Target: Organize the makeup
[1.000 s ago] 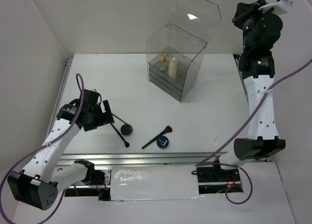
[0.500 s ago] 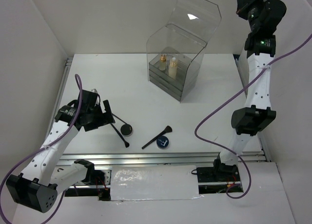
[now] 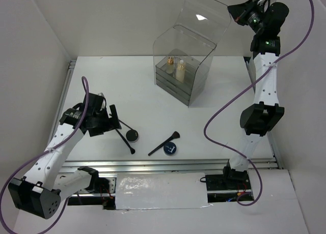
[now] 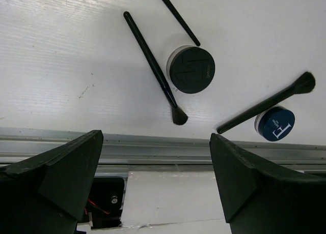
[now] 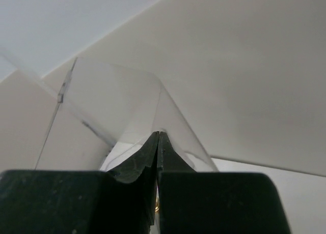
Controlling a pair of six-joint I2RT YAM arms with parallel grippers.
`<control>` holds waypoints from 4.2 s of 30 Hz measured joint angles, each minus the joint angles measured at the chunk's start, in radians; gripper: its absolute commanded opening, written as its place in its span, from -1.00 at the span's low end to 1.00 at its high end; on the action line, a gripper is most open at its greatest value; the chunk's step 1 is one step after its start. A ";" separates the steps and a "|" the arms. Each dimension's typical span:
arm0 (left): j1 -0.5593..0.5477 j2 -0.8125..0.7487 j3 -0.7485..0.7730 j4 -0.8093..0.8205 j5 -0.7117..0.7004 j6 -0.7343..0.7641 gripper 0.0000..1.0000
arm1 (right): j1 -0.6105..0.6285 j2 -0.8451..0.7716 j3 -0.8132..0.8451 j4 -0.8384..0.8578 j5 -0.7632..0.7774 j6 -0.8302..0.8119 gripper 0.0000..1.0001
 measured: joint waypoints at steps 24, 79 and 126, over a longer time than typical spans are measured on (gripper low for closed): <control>0.000 0.060 0.000 0.060 0.042 -0.005 0.99 | 0.032 -0.154 -0.102 -0.075 -0.191 0.003 -0.36; -0.101 1.246 0.404 1.741 0.434 -0.898 -0.47 | 0.493 -1.011 -0.964 -0.126 0.360 -0.053 0.56; -0.034 0.944 -0.025 1.808 0.399 -0.813 0.99 | 0.511 -0.930 -0.965 -0.154 0.319 -0.031 1.00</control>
